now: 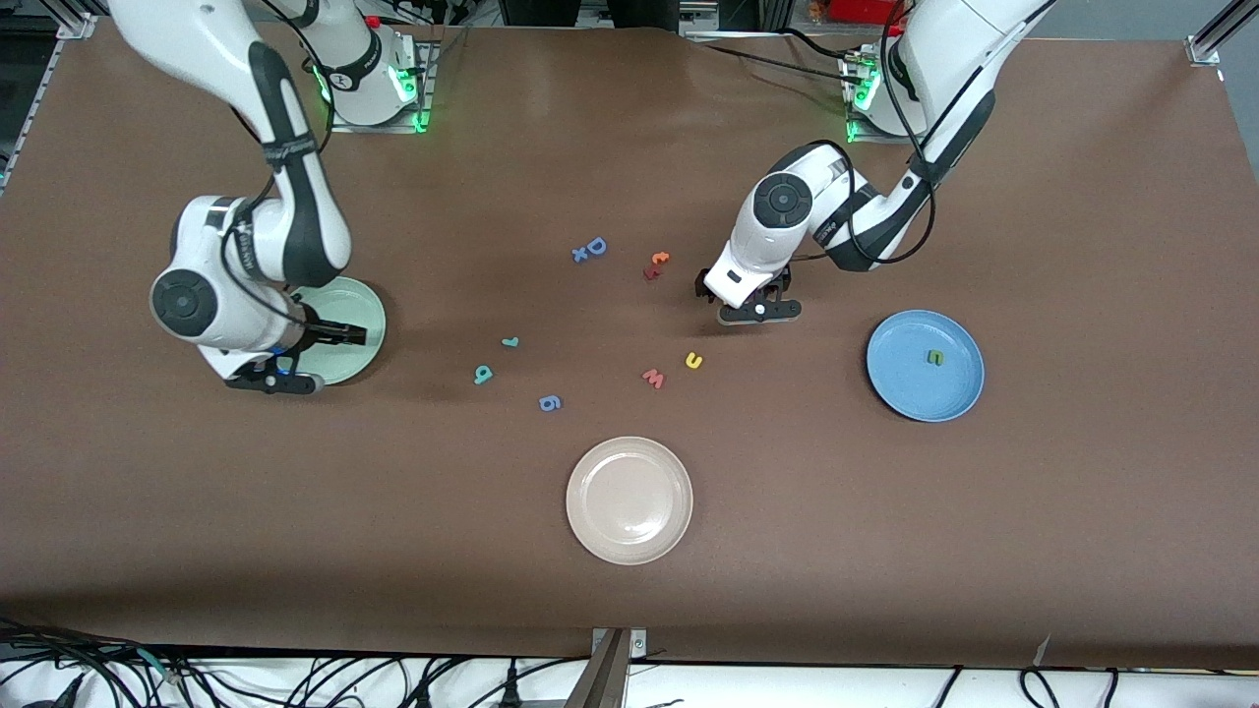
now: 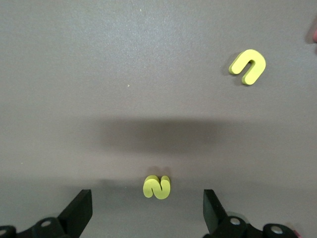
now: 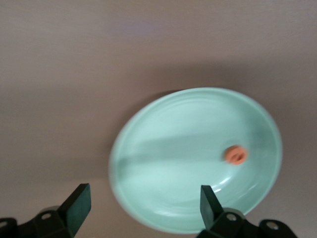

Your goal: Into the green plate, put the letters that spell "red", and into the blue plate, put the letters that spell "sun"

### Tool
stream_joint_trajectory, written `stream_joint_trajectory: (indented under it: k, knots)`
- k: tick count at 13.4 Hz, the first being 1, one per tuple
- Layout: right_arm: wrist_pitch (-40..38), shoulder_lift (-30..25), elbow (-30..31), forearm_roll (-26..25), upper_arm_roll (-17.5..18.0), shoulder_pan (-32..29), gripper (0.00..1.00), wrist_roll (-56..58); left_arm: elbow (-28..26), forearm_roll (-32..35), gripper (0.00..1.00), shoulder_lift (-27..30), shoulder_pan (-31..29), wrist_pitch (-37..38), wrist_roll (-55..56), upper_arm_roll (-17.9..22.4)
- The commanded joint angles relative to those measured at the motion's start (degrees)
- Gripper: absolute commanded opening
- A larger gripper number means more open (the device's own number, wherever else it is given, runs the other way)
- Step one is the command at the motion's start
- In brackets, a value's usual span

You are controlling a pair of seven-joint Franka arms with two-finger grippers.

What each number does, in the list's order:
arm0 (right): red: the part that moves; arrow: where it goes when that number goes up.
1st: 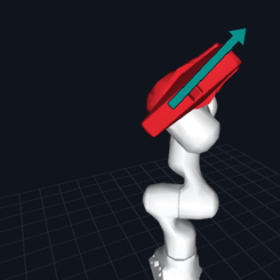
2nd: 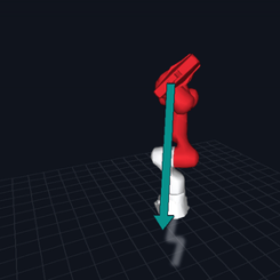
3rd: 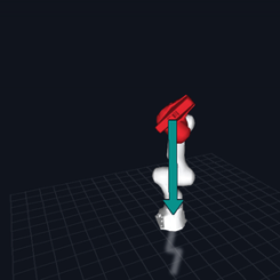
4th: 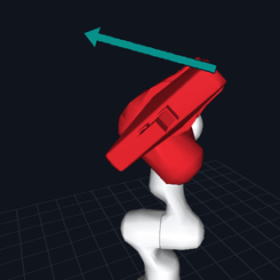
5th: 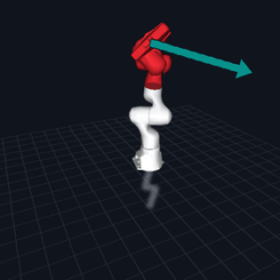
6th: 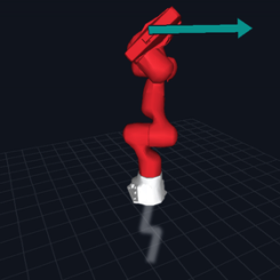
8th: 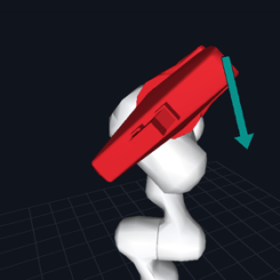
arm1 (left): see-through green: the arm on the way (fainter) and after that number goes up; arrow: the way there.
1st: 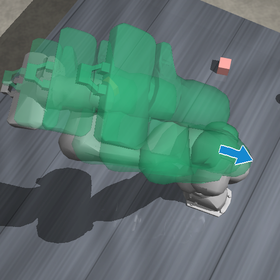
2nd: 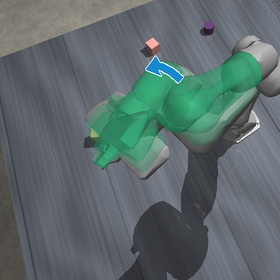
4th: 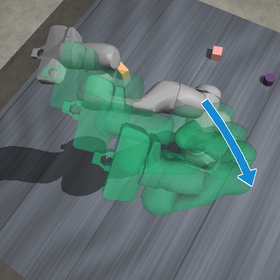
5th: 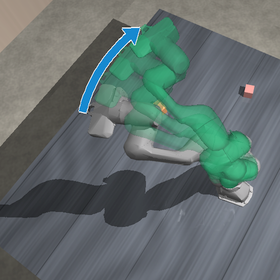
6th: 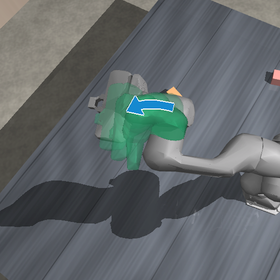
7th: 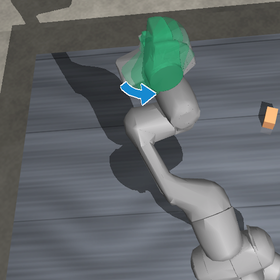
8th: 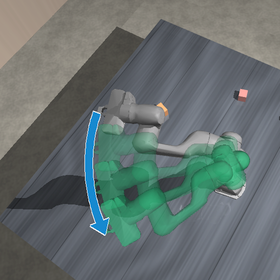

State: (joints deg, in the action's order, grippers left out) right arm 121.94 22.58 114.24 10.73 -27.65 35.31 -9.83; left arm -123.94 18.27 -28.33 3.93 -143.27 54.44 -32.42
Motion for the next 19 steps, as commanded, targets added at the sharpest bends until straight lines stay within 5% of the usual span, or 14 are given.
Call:
stream_joint_trajectory:
  k: [1, 6, 10, 15, 19]
  knots:
    - [-0.48, -2.18, 0.72, 0.69, -0.21, 6.59, 0.97, -12.97, -0.69, 4.04, 0.95, -0.23, 0.29, -0.96, 1.64, 0.16]
    - [7.33, -0.34, 0.81, 4.82, 6.54, 10.57, 0.96, -20.93, -0.16, 5.81, 0.94, -2.69, 0.46, -4.2, 1.72, 0.25]
    - [18.4, 4.57, 0.9, 4.74, 12.18, 10.83, 0.96, -17.71, -0.51, 5.81, 0.76, -3.22, 0.46, -5.09, 2.51, 0.25]
    - [19.3, 6.16, 0.9, 4.56, 12.36, 10.75, 0.91, -9.54, -0.69, 7.39, 0.49, -3.22, 0.81, -5.09, 4.97, 0.25]
    - [22.81, 7.3, 1.51, 4.56, 12.36, 10.75, 0.91, -5.99, -0.95, 9.15, 0.37, -3.22, 1.08, -5.09, 7.51, 0.25]
